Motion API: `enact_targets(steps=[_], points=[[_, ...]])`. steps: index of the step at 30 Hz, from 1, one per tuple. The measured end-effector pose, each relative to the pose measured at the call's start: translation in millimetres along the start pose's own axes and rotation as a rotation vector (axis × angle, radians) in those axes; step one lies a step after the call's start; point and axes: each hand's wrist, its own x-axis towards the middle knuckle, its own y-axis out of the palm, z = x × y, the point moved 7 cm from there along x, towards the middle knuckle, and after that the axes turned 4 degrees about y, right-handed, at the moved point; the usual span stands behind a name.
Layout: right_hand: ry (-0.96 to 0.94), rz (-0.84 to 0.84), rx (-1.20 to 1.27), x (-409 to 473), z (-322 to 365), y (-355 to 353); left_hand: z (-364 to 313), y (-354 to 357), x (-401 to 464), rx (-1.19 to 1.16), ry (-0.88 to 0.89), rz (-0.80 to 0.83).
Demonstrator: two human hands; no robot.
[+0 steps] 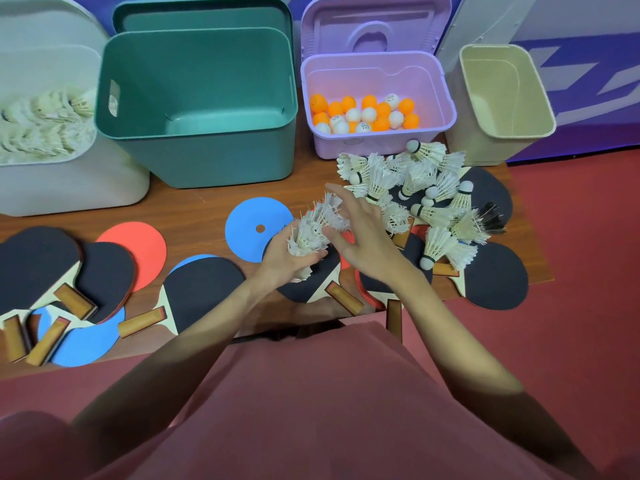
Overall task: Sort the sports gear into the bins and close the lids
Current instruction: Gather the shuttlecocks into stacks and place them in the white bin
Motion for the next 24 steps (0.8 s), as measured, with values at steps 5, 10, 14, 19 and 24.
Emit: enact_targets(steps=[5, 10, 14, 19, 24], points=[[-0.023, -0.234, 0.341, 7, -4, -30, -17, -6, 7, -0.044, 0.012, -0.042], [0.136, -0.535, 0.361, 29, -58, -57, -26, -11, 12, -0.055, 0.041, -0.047], [0.383, -0.337, -0.232, 64, -115, -49, -26, -18, 15, -0.047, 0.047, -0.063], [0.386, -0.278, -0.512, 76, -124, -44, -20, -26, 16, -0.022, 0.024, -0.090], [0.397, -0.274, -0.562, 77, -123, -45, -14, -35, 16, -0.005, 0.005, -0.103]])
